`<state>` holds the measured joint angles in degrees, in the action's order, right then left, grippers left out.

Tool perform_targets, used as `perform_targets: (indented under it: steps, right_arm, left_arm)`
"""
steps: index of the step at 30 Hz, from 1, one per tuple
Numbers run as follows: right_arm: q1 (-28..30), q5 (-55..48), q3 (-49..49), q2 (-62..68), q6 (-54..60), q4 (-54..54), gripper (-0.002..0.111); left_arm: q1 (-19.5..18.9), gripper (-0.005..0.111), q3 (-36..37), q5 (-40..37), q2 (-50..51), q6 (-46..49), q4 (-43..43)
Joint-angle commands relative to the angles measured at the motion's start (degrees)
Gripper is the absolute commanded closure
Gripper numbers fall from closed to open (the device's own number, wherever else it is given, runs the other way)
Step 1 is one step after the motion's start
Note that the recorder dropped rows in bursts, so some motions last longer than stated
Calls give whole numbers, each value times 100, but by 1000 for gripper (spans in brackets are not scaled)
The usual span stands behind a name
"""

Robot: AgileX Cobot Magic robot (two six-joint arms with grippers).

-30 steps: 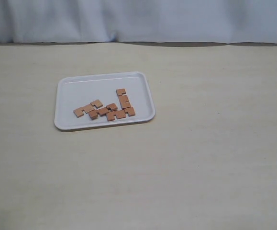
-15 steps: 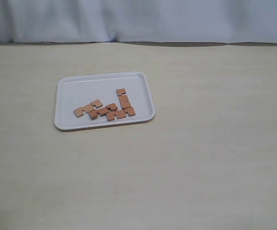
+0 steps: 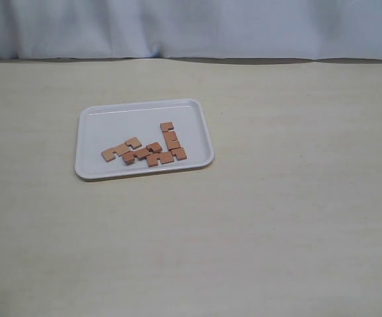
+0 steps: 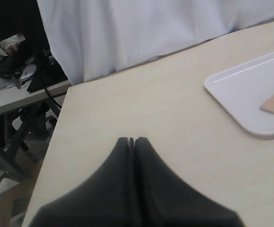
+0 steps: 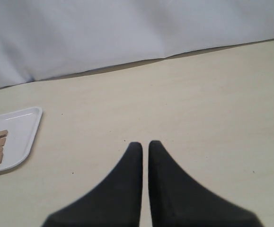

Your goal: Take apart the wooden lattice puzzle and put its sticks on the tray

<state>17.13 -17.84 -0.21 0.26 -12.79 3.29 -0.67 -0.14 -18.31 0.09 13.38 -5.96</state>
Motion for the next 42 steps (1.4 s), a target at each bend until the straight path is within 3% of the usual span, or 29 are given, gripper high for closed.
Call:
perform_targets:
  steps: [1,27,32,42]
  right_arm:
    - [32,17,21,-26,42,32,104]
    - [32,17,21,-26,42,32,104]
    - [32,17,21,-26,42,32,104]
    - [32,17,21,-26,42,32,104]
  left_arm:
    - [-21,107,14,110,-9,-788,-77]
    - [-21,107,14,48,-9,-944,-86]
    - [210,107,14,59,-9,-944,-86]
    - [196,107,14,59,-9,-936,-86]
